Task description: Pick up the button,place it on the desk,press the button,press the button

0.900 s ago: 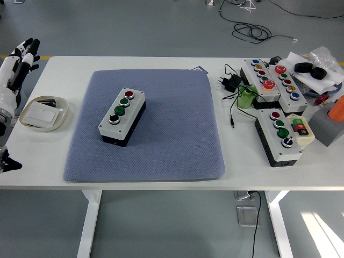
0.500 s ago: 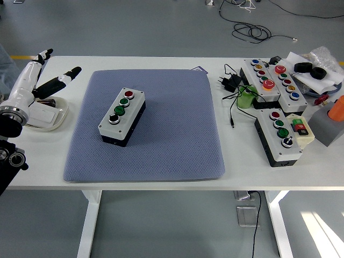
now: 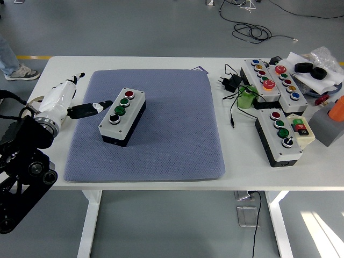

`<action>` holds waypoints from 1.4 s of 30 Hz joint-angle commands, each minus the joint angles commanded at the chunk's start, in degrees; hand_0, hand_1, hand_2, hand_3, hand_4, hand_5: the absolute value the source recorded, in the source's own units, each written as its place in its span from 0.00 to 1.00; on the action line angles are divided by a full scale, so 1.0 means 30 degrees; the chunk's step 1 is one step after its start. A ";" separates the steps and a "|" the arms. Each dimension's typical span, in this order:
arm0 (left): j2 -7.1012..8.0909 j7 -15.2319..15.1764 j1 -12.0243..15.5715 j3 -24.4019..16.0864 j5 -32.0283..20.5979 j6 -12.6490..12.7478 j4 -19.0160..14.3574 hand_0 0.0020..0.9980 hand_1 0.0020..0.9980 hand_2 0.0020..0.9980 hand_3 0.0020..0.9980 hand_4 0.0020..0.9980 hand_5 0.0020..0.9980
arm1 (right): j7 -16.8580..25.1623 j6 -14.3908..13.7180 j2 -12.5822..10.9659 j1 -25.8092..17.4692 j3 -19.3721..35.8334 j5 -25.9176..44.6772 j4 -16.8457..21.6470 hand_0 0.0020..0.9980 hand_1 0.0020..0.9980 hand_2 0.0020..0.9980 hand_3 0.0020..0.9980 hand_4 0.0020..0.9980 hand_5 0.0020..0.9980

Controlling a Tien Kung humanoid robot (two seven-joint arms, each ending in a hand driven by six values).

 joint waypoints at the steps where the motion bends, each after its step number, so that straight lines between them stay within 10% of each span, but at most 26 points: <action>1: -0.0172 0.0000 -0.0094 0.0182 -0.0014 -0.0041 0.0198 0.98 1.00 1.00 1.00 1.00 0.69 | -0.0006 -0.0007 -0.0006 -0.0001 0.0026 -0.0040 0.0000 0.79 0.80 0.82 0.75 0.41 0.48; 18: -0.2831 0.0000 -0.1836 0.2377 0.1426 -0.0036 0.4076 0.95 1.00 1.00 1.00 1.00 0.69 | -0.0019 -0.0066 -0.0118 -0.0035 0.0081 0.0062 0.0000 0.79 0.80 0.82 0.75 0.41 0.48; 42: -0.4142 0.0000 -0.3355 0.3118 0.3904 -0.0699 0.7752 0.78 0.97 1.00 1.00 1.00 0.61 | 0.0196 -0.0291 -0.0209 -0.0029 0.0303 0.0027 0.0000 0.79 0.80 0.82 0.75 0.41 0.48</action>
